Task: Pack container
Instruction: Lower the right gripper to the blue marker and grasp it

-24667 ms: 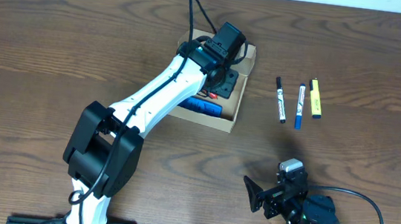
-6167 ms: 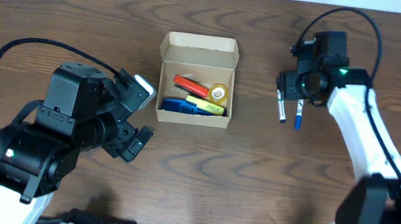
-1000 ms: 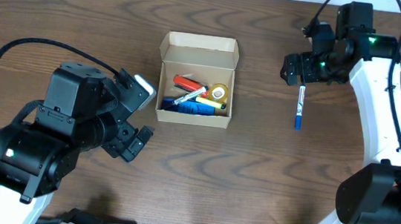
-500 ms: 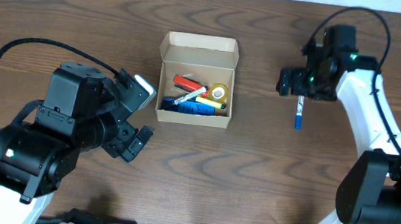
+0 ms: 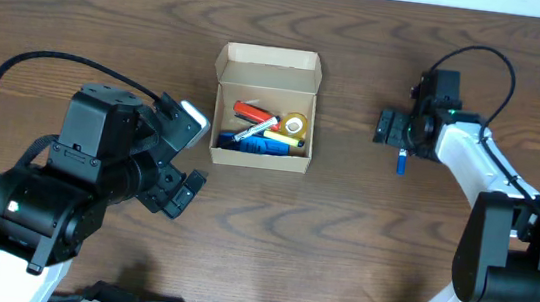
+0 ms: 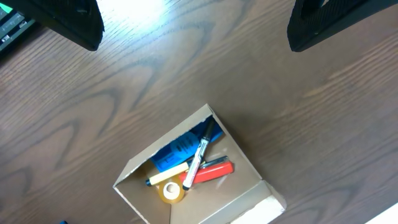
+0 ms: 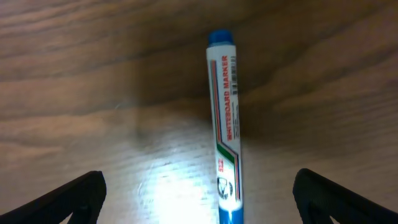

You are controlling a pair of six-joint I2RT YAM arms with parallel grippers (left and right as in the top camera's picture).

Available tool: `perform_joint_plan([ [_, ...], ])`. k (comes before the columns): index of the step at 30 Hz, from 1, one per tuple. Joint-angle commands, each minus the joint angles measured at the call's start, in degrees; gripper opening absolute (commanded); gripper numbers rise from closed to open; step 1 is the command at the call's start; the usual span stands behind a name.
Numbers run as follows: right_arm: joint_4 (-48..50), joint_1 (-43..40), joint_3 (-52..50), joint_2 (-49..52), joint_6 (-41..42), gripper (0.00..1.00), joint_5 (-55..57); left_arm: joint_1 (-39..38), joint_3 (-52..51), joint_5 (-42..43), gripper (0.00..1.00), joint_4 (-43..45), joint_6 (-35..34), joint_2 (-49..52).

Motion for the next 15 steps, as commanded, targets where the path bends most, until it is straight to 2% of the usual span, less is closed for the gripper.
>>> perform_joint_plan([
  [1,2.58,-0.24,-2.73,-0.26,2.84,0.98,1.40,0.15,1.09,-0.22,0.95,-0.13,0.81,0.04],
  [8,8.55,-0.24,-7.43,-0.26,2.84,0.89,1.38,0.15,1.09,-0.22,0.95,-0.13,0.79,0.04],
  [15,11.32,-0.24,-9.55,-0.26,2.84,0.68,1.38,0.15,1.09,-0.22,0.95,-0.13,0.81,0.04],
])
